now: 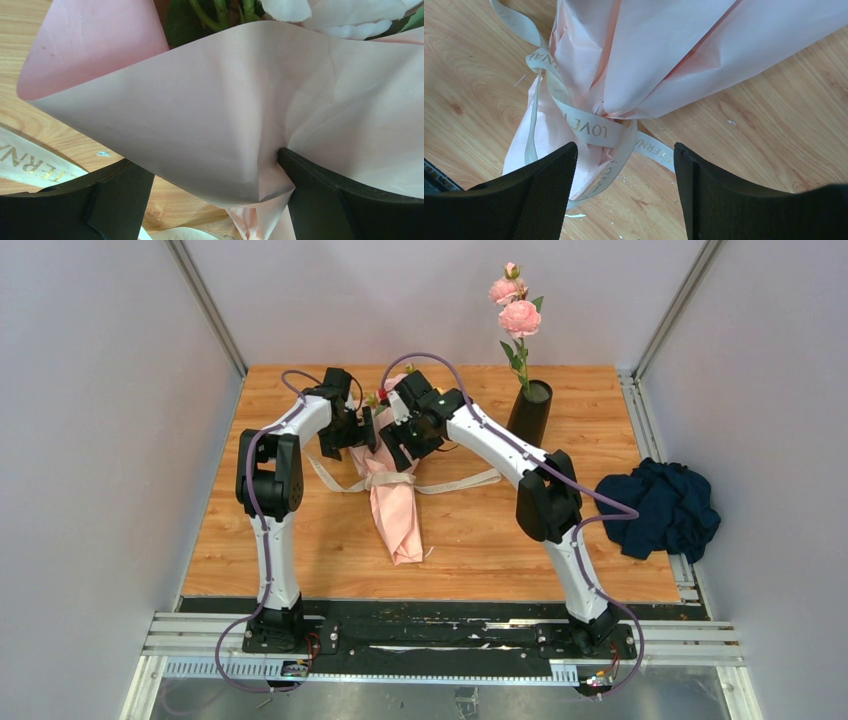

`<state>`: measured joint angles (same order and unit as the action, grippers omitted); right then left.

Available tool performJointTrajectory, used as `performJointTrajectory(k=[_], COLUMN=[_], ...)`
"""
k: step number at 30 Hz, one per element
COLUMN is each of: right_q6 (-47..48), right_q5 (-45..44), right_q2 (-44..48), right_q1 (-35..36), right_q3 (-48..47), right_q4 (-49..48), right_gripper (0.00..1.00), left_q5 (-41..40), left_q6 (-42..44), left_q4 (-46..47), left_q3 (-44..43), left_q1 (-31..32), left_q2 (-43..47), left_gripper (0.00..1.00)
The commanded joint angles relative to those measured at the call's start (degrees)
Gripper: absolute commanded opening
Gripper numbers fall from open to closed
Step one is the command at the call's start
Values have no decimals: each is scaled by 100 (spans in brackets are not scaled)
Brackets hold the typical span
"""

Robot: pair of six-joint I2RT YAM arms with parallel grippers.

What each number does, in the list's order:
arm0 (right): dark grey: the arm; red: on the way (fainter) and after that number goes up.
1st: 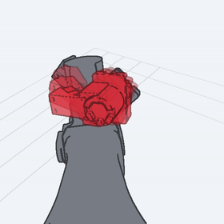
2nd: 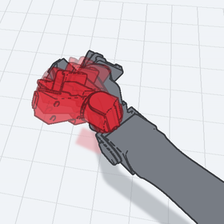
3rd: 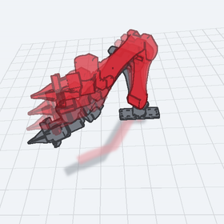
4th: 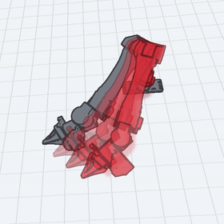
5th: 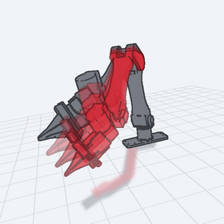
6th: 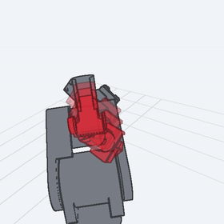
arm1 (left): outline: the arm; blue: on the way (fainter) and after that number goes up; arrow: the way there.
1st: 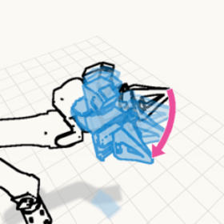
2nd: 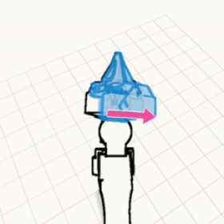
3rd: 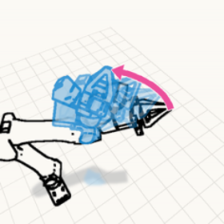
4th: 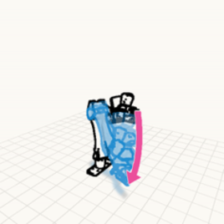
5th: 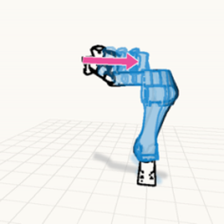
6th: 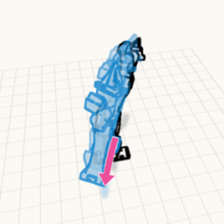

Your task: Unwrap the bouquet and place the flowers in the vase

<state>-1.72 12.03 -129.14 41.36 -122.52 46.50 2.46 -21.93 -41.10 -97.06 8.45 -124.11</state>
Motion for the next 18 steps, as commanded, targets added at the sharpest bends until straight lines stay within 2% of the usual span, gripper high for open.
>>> performJointTrajectory(k=[1, 8, 18], right_q6=[73, 7, 38], right_q5=[109, -74, 572], right_q2=[247, 789, 849], right_q1=[45, 56, 202], right_q3=[61, 119, 292], right_q4=[84, -149, -213], right_gripper=[74, 74, 74], left_q5=[48, 135, 191], left_q6=[-57, -89, -123], left_q4=[-54, -47, -4], left_q3=[127, 87, 83], left_q1=[-36, -36, -14], left_q2=[-90, -174, -143], left_gripper=[100, 100, 100])
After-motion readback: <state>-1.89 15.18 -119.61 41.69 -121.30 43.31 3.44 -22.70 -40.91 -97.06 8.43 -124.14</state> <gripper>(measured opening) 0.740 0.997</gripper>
